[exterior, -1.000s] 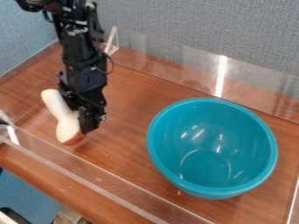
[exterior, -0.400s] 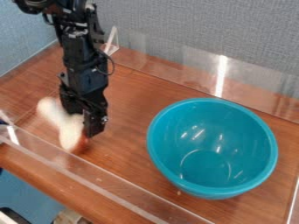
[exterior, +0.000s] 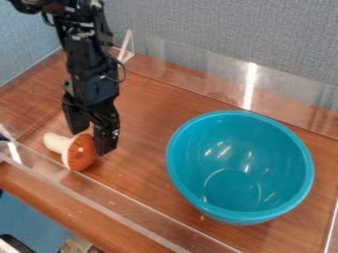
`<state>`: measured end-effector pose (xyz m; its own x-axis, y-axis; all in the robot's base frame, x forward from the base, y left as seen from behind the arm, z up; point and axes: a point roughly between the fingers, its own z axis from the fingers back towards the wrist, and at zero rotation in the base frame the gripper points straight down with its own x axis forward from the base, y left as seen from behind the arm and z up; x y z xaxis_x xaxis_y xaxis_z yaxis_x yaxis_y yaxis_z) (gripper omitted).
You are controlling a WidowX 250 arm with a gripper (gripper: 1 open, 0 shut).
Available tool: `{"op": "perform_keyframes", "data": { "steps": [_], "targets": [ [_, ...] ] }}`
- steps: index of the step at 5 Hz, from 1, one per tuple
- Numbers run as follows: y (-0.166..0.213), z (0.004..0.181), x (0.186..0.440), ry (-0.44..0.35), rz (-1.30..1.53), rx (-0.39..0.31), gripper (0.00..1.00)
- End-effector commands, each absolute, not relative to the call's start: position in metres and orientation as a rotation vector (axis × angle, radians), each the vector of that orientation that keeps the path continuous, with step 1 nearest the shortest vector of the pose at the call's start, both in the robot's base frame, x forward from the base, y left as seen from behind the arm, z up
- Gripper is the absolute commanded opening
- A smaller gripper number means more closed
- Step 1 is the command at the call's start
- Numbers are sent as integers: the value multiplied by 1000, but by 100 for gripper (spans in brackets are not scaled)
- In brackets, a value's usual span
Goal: Remove the mushroom from inside the blue bowl and put it on the table
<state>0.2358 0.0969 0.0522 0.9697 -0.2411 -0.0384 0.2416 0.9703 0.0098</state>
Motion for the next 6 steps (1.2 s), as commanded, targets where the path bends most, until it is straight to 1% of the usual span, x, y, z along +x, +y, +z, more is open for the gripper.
{"op": "perform_keyframes", "data": {
  "steps": [1,3,6],
  "targets": [
    [104,69,237,-19,-222,43,100],
    [106,71,234,-21,-210,40,100],
    [108,67,231,-13,-194,39,100]
  ]
}}
